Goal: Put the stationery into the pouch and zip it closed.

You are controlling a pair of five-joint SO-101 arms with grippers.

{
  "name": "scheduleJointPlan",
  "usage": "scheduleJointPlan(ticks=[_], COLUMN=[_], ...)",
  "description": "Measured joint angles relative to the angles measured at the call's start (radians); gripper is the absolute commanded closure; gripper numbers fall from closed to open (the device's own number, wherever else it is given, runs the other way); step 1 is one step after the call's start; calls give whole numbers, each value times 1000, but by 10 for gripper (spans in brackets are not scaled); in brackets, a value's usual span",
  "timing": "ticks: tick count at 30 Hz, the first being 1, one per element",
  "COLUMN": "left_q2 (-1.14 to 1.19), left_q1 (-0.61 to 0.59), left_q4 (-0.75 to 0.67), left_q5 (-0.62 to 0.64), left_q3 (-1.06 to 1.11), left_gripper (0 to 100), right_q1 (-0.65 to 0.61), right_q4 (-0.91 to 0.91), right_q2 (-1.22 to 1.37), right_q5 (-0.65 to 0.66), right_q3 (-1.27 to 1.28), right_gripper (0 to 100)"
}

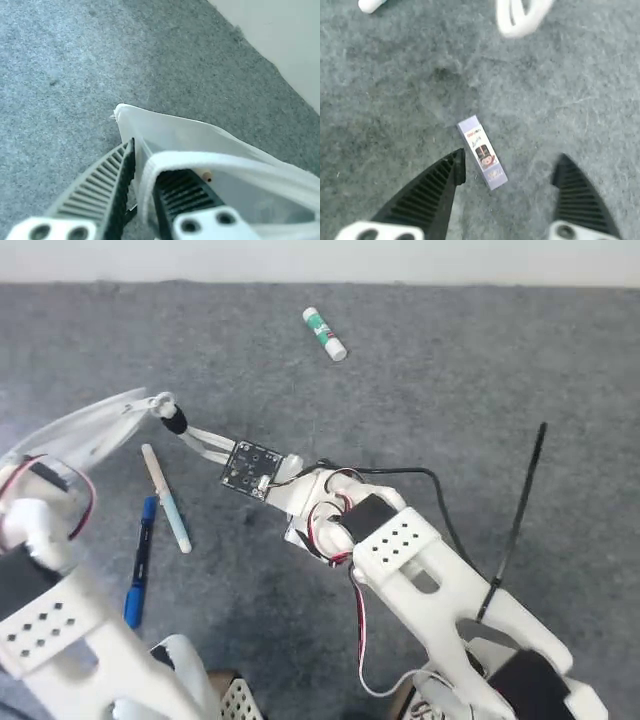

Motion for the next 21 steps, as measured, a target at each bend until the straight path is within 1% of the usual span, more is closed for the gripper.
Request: scheduleJointPlan(ticks=[4, 8, 12, 16, 21], left_q2=[0, 0, 0, 0, 0], left_q1=[-40, -41, -40, -40, -41], left_q4=[0, 0, 0, 0, 0], left_q5=[0, 0, 0, 0, 0], left_q3=[0, 0, 0, 0, 0], left_gripper=[988, 988, 988, 988, 988], right_q1=[0, 0, 0, -11, -9], right_q4=[-43, -95, -149, -155, -155], right_q2=[51, 141, 216, 273, 354], right_q5=[12, 64, 81, 115, 127], right_q3=[6, 6, 6, 6, -25], right_gripper=[677, 677, 677, 677, 677])
